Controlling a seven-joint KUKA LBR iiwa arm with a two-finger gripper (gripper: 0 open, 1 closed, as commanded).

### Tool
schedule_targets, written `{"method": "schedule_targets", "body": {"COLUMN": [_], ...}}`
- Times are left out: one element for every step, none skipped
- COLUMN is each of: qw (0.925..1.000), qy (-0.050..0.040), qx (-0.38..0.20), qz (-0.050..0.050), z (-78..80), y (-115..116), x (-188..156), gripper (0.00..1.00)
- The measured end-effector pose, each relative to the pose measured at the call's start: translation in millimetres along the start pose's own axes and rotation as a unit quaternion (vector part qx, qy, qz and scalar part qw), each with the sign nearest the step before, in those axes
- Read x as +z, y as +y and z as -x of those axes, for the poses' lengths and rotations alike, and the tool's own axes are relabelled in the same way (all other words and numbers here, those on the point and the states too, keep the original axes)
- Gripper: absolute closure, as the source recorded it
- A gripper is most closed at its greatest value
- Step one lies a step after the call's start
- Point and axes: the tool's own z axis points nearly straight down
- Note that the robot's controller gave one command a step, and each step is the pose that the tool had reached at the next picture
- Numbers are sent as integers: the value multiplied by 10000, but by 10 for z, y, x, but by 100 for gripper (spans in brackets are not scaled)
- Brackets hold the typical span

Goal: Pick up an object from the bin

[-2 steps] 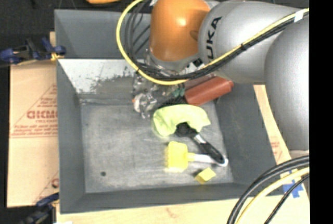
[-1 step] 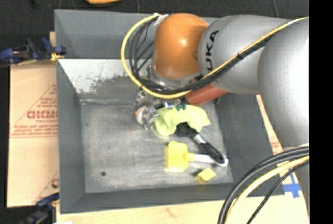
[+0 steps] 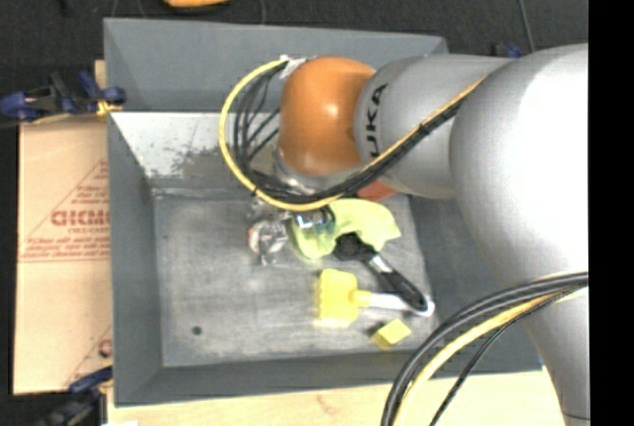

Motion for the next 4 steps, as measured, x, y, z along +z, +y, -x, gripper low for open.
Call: {"method": "schedule_targets", "body": {"qw": [9997, 10000, 9986, 9983], "qy": [-33, 12, 4, -31], "qx": [-223, -9, -534, -579], "qz": [9, -23, 7, 10], "z": [-155, -257, -101, -56], "y": [-389, -533, -501, -1167], "x": [56, -113, -424, -253], "gripper": [100, 100, 100, 100]}}
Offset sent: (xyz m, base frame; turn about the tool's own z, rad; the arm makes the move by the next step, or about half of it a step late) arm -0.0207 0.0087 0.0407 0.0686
